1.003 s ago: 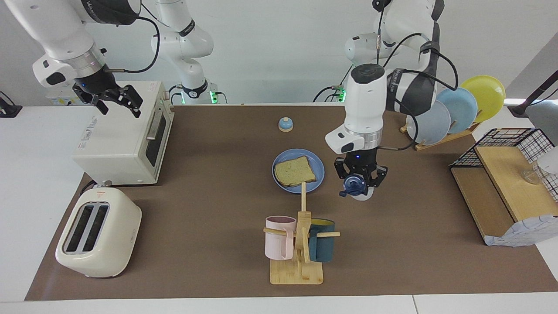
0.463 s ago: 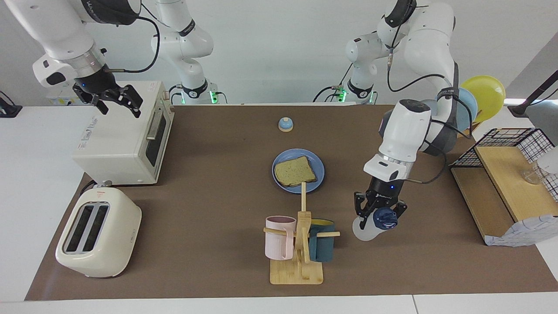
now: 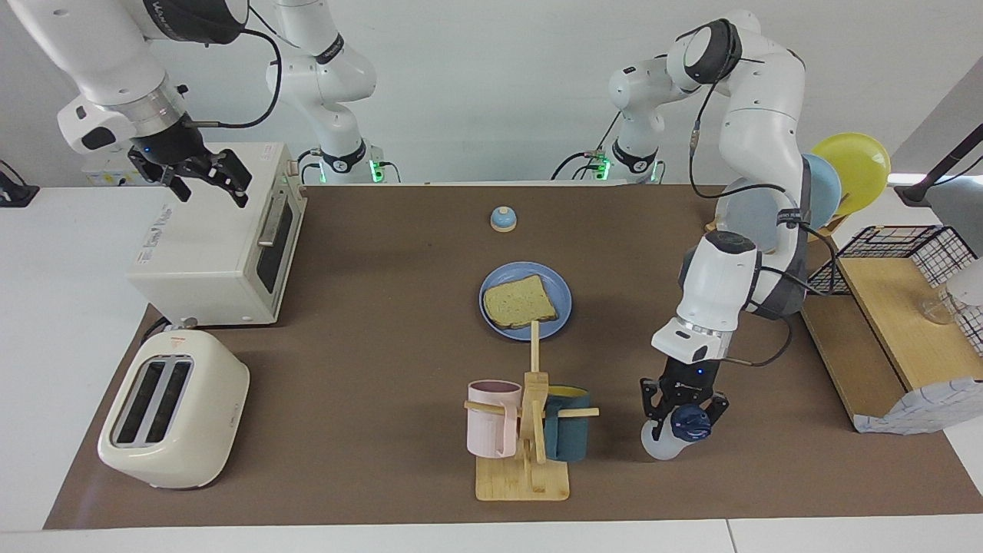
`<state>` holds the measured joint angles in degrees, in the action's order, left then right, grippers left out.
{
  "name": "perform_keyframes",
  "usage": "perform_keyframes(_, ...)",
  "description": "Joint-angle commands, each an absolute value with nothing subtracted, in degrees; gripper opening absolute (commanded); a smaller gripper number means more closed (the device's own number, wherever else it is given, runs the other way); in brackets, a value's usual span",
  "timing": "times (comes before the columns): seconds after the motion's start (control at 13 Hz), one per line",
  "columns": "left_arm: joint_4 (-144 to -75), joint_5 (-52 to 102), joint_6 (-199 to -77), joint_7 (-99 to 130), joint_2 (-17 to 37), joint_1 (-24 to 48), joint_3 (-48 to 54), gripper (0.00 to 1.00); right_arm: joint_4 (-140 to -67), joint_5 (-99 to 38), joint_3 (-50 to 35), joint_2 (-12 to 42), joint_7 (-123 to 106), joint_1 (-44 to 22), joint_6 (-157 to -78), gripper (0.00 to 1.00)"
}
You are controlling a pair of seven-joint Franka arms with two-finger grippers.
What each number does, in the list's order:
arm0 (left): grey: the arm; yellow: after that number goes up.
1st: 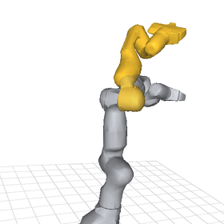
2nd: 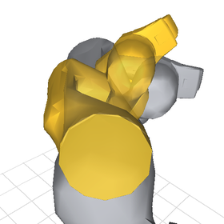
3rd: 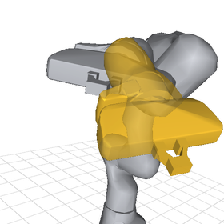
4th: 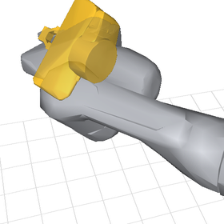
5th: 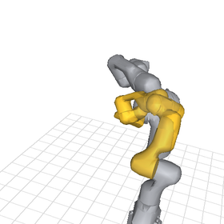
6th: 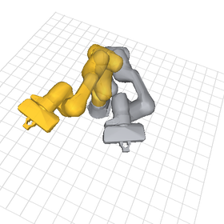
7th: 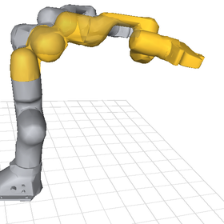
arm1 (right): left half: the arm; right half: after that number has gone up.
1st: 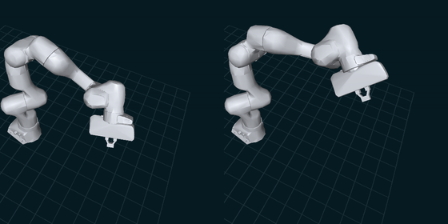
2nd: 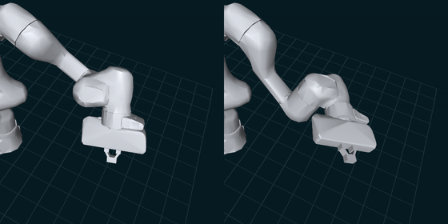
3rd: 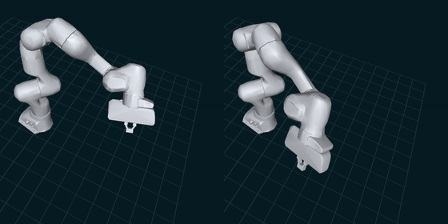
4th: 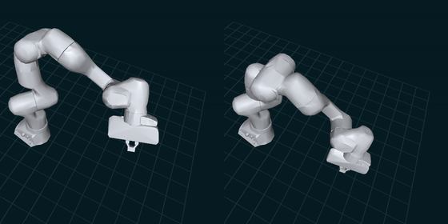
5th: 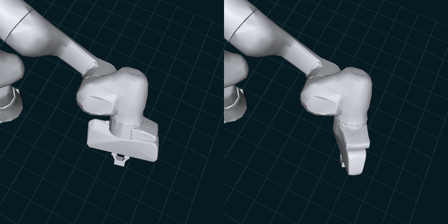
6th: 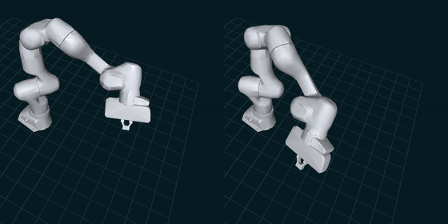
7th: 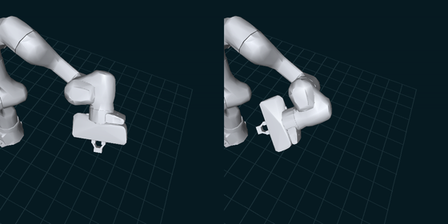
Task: Put bread on plate and add seasoning
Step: 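Set down the bottle, open the left gripper and draw it back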
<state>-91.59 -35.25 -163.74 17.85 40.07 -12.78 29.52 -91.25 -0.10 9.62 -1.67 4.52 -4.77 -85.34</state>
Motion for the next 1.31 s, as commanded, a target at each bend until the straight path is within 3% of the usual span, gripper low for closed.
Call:
perform_keyframes(0.0, -90.6, -36.7, -168.0, 18.7, 40.6, -11.3, 26.8, 0.0, -92.7, 0.1, 9.4, -2.9, 4.3, -4.3, -86.1, 1.0)
perform_keyframes(0.54, -92.2, -38.0, -172.8, 18.6, 41.6, -6.7, 19.8, 0.0, -92.7, 0.1, 9.4, -2.9, 4.3, -4.3, -86.1, 1.0)
perform_keyframes(0.62, -93.2, -38.1, -172.9, 18.6, 41.4, -6.7, 19.8, 0.31, -92.7, 0.1, 9.4, -2.9, 4.3, -4.3, -86.1, 1.0)
perform_keyframes(0.69, -93.3, -38.0, -172.8, 18.5, 41.3, -6.8, 19.8, 0.99, -92.7, 0.1, 9.4, -2.9, 4.3, -4.3, -86.1, 1.0)
perform_keyframes(1.08, -93.5, -38.1, -173.0, 17.9, 41.2, -7.5, 19.9, 1.0, -92.7, 0.1, 9.4, -2.9, 4.3, -4.3, -86.2, 1.0)
perform_keyframes(1.23, -96.6, -38.1, -173.0, 18.5, 38.7, -8.3, 19.9, 1.0, -92.7, 0.1, 9.4, -2.9, 4.3, -4.3, -86.1, 1.0)
